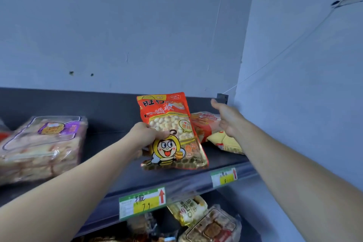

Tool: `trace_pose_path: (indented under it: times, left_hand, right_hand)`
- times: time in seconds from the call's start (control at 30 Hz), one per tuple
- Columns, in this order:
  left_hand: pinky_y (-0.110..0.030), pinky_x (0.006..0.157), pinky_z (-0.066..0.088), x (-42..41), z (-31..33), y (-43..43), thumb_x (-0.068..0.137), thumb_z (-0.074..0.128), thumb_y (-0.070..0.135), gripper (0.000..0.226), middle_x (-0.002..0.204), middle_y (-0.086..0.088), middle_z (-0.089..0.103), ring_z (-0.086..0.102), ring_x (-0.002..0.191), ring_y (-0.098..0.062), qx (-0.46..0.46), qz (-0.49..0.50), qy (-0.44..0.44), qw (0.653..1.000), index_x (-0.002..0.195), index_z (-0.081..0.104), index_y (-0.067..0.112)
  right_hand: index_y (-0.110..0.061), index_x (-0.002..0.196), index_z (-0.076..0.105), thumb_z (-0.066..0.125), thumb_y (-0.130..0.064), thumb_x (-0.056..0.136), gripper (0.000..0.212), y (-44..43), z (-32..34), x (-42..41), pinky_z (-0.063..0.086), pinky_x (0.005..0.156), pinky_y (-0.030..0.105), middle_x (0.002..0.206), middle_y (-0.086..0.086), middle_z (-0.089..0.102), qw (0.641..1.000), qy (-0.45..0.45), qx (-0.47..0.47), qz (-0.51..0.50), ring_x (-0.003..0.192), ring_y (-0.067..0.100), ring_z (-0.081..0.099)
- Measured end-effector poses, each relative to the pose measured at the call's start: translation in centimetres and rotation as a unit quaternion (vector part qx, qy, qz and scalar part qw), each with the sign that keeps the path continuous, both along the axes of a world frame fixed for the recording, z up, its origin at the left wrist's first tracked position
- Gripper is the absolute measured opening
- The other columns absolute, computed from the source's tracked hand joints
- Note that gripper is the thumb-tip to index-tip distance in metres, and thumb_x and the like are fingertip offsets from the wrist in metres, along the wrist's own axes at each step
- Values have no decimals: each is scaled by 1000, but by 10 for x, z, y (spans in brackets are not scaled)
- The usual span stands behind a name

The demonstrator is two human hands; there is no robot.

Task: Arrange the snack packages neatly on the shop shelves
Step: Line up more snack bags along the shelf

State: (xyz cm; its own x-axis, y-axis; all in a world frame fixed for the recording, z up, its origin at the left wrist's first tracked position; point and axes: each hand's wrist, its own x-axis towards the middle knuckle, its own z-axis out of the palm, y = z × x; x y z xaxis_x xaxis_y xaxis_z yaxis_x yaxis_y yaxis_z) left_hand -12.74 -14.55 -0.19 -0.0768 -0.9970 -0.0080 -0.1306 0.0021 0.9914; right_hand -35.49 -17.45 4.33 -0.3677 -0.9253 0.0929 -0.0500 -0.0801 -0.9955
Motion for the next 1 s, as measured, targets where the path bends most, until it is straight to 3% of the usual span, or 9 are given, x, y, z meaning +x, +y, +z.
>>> trace_pose_path:
  times: [0.03, 0.13, 0.3, 0.4, 0.6, 0.73, 0.8, 0.9, 1.0]
  left_hand:
    - [-33, 54, 55, -2, -2, -3, 78, 79, 18, 38, 87, -14, 73, 67, 70, -26, 12, 3, 2, 1000, 108, 62, 3]
    - [-36, 61, 59, -4, -6, -11, 78, 79, 13, 32, 84, -13, 73, 70, 71, -26, 30, 14, 7, 999, 104, 63, 2]
    - [-29, 55, 56, -6, -5, -16, 78, 79, 14, 27, 77, -6, 73, 69, 68, -20, 27, 29, -15, 999, 100, 65, 6]
    - [-23, 43, 49, -12, -6, -16, 79, 77, 14, 28, 78, -7, 72, 67, 64, -19, 38, 35, -10, 999, 103, 64, 6]
    - [-18, 39, 46, -21, -8, -18, 80, 76, 12, 26, 78, -7, 71, 66, 61, -17, 29, 50, -8, 998, 101, 64, 5]
    - [-18, 39, 46, -26, -10, -19, 80, 76, 11, 25, 76, -6, 71, 66, 48, -12, 30, 59, -1, 998, 101, 64, 5]
    - [-18, 38, 46, -28, -11, -19, 80, 76, 10, 23, 75, -6, 70, 65, 45, -11, 29, 64, 0, 998, 99, 63, 5]
    - [-18, 38, 46, -28, -10, -19, 80, 76, 11, 25, 78, -7, 70, 65, 50, -12, 30, 74, -11, 997, 101, 63, 5]
    - [-18, 37, 46, -30, -8, -19, 80, 76, 10, 27, 78, -7, 71, 65, 47, -12, 30, 82, -11, 996, 103, 63, 4]
  right_hand:
    - [-5, 142, 36, 71, -40, 84, 77, -14, 1, -8, 46, 95, 37, 140, 9, 46, 1000, 16, 15, -9, 117, 26, 55]
    - [-4, 115, 51, 72, -26, 84, 43, -42, 3, -33, 57, 81, 45, 106, 13, 64, 992, 90, 85, -15, 82, 28, 68]
    - [-12, 111, 52, 69, -21, 85, 32, -102, -11, -74, 57, 82, 51, 113, 14, 65, 979, 135, 152, -2, 89, 30, 71]
    - [-7, 98, 51, 65, -20, 90, 20, -107, -15, -63, 53, 90, 48, 99, 13, 63, 973, 164, 159, -23, 95, 27, 66]
    - [-1, 95, 56, 56, -20, 96, 19, -124, -23, -76, 51, 67, 34, 86, 11, 63, 966, 201, 160, -27, 79, 21, 62]
    - [4, 101, 58, 57, -7, 92, 14, -139, -31, -91, 56, 81, 45, 91, 18, 65, 964, 200, 171, -30, 84, 31, 66]
    - [2, 91, 56, 59, -4, 88, 7, -164, -40, -108, 57, 77, 48, 89, 18, 64, 971, 174, 163, -39, 80, 32, 65]
    - [-2, 96, 64, 67, -7, 73, 24, -177, -47, -118, 57, 73, 57, 94, 15, 70, 982, 112, 123, -90, 79, 31, 69]
    - [-7, 102, 64, 61, -14, 85, 19, -127, -17, -83, 57, 80, 44, 98, 12, 67, 961, 203, 34, -187, 90, 31, 68]
